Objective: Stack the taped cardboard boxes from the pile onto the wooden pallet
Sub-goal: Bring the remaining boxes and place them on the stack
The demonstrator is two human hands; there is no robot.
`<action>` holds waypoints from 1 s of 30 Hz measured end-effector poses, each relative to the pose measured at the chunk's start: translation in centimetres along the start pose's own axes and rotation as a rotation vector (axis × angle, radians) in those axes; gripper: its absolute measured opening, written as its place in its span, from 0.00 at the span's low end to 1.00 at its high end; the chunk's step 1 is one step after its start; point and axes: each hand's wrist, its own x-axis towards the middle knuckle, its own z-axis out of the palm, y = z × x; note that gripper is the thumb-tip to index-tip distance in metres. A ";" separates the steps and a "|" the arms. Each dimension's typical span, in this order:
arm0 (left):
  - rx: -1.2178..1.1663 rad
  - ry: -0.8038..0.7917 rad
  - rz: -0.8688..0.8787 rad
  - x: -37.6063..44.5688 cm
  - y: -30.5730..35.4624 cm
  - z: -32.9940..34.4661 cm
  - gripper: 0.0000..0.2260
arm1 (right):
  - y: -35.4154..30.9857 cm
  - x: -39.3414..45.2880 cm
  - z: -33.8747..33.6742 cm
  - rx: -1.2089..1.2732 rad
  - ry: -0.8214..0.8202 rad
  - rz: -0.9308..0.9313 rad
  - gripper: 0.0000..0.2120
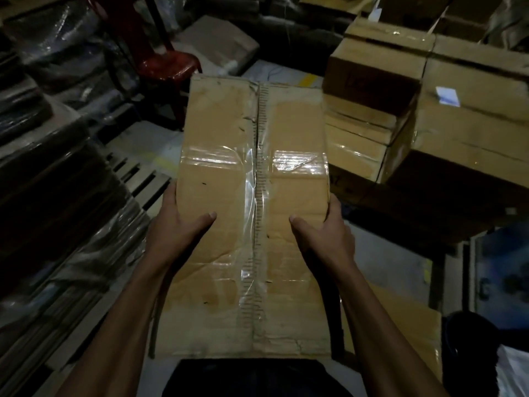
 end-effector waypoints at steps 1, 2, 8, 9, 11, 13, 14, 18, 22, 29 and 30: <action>0.019 0.002 0.007 1.8 0.5 0.2 0.37 | -0.7 1.5 -0.1 0.001 0.005 0.001 0.43; 0.030 0.000 0.016 3.8 1.0 0.4 0.37 | -1.5 3.1 -0.2 0.008 0.014 0.005 0.43; 0.150 -0.008 0.049 15.4 2.9 3.3 0.37 | -4.9 12.6 0.9 0.027 0.080 0.046 0.42; 0.159 -0.026 0.058 17.4 3.0 3.8 0.37 | -5.3 14.2 1.3 0.030 0.089 0.058 0.42; 0.158 -0.060 0.064 22.6 3.1 4.7 0.37 | -6.5 18.2 2.3 0.031 0.103 0.083 0.43; 0.145 -0.088 0.072 28.0 3.6 5.6 0.37 | -8.1 22.4 3.2 0.038 0.127 0.116 0.44; 0.145 -0.097 0.077 30.2 4.0 6.0 0.37 | -8.8 24.2 3.6 0.037 0.133 0.131 0.45; 0.180 -0.172 0.096 39.7 6.5 7.4 0.36 | -11.9 31.6 4.5 0.052 0.180 0.200 0.45; 0.234 -0.223 0.132 46.7 9.3 9.2 0.37 | -14.1 37.1 4.4 0.075 0.229 0.236 0.45; 0.172 -0.342 0.171 57.7 12.5 15.2 0.35 | -15.3 47.0 3.5 0.110 0.277 0.289 0.44; 0.166 -0.356 0.170 59.6 12.8 16.5 0.36 | -15.2 48.9 3.4 0.116 0.283 0.302 0.45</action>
